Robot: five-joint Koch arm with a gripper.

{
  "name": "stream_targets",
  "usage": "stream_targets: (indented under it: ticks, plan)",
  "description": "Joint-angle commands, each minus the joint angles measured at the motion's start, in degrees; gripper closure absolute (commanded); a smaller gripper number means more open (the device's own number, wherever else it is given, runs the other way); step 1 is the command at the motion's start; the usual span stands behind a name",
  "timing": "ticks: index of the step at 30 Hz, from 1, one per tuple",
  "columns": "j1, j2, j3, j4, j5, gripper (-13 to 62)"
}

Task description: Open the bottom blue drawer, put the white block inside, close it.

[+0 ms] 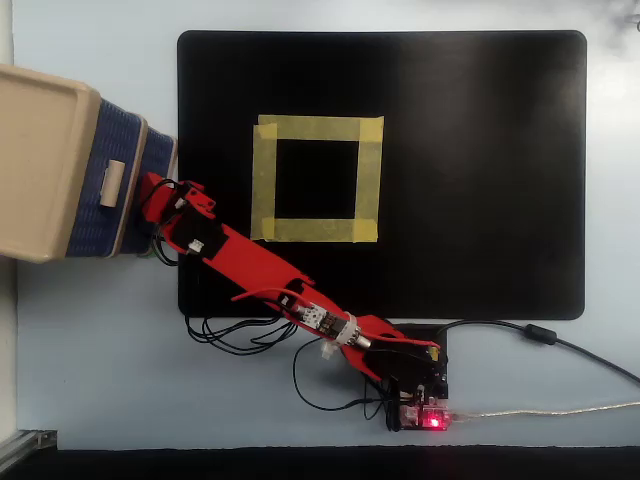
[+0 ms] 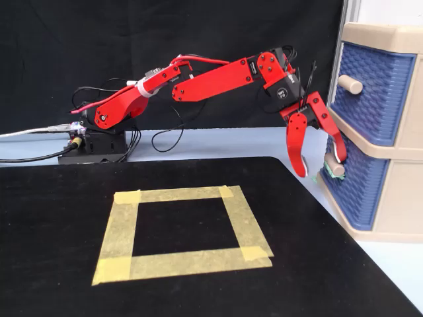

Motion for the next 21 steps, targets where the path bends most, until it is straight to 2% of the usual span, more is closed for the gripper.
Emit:
stream_targets:
  ticks: [1, 6, 9, 12, 15, 21]
  plan:
    - [-0.44, 2.2, -1.93, 1.85, -1.41, 14.4]
    - [8.96, 19.07, -2.37, 29.71, 0.26, 15.0]
    - [17.4, 30.32, 0.79, 38.76, 11.25, 15.4]
    - [23.91, 39.81, 16.17, 38.32, 23.12, 15.4]
    - [30.67, 53.44, 39.73, 37.44, 37.09, 15.5]
    - [54.14, 80.42, 83.94, 24.43, 68.73, 15.5]
